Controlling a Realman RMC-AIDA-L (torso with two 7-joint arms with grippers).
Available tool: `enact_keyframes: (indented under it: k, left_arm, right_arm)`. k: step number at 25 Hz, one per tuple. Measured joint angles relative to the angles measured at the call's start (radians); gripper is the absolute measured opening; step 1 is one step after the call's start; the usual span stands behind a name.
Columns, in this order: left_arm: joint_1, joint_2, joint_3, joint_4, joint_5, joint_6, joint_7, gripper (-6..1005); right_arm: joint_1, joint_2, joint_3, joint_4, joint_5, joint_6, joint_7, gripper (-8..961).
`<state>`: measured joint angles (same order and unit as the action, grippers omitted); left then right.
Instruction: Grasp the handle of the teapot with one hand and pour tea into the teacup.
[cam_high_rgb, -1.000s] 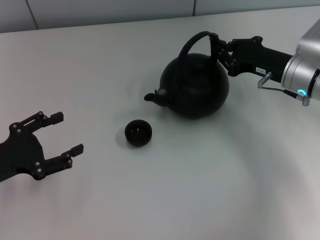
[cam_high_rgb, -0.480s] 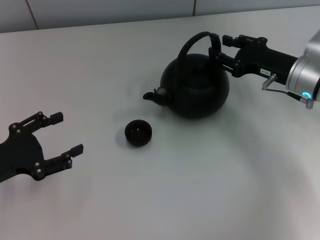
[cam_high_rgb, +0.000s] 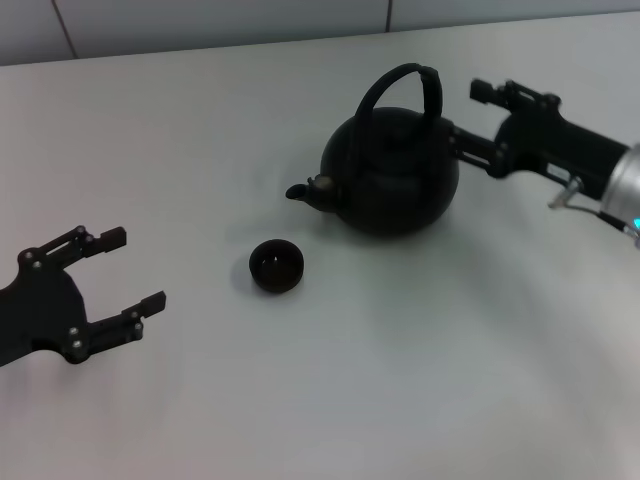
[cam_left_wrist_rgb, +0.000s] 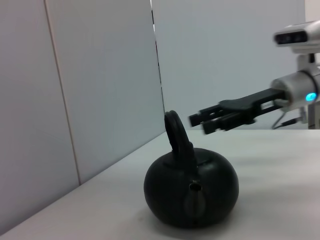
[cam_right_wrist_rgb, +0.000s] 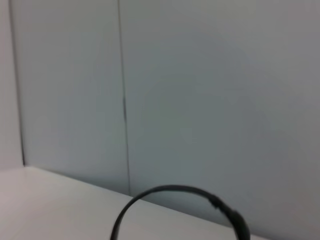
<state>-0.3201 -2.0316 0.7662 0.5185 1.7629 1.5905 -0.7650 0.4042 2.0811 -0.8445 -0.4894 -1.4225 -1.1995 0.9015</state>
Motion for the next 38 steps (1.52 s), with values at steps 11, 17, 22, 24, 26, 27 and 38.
enact_keyframes:
  k: [11, 17, 22, 24, 26, 27, 38]
  left_arm:
    - [-0.002, 0.016, 0.000, -0.001, 0.001, -0.005, -0.018, 812]
    - [-0.064, 0.074, 0.002, 0.001, 0.093, 0.019, -0.142, 813]
    - [-0.177, 0.138, 0.002, 0.003, 0.263, 0.079, -0.304, 813]
    - [-0.196, 0.146, 0.001, 0.012, 0.288, 0.088, -0.328, 813]
    - [-0.206, 0.148, 0.001, 0.024, 0.300, 0.094, -0.342, 813]
    - [-0.210, 0.148, 0.000, 0.037, 0.308, 0.098, -0.351, 813]
    - [-0.219, 0.127, -0.005, 0.088, 0.315, 0.100, -0.382, 813]
  right_arm:
    - [-0.171, -0.007, 0.098, 0.087, 0.084, -0.311, -0.107, 709]
    - [-0.103, -0.077, 0.088, 0.032, -0.151, -0.386, 0.083, 709]
    - [0.023, -0.125, 0.088, -0.055, -0.459, -0.411, 0.296, 710]
    - [0.068, -0.129, 0.088, -0.084, -0.558, -0.419, 0.343, 709]
    - [0.105, -0.129, 0.088, -0.103, -0.644, -0.423, 0.376, 708]
    - [0.121, -0.129, 0.088, -0.111, -0.681, -0.422, 0.391, 708]
    - [0.150, -0.113, 0.095, -0.179, -0.747, -0.412, 0.387, 709]
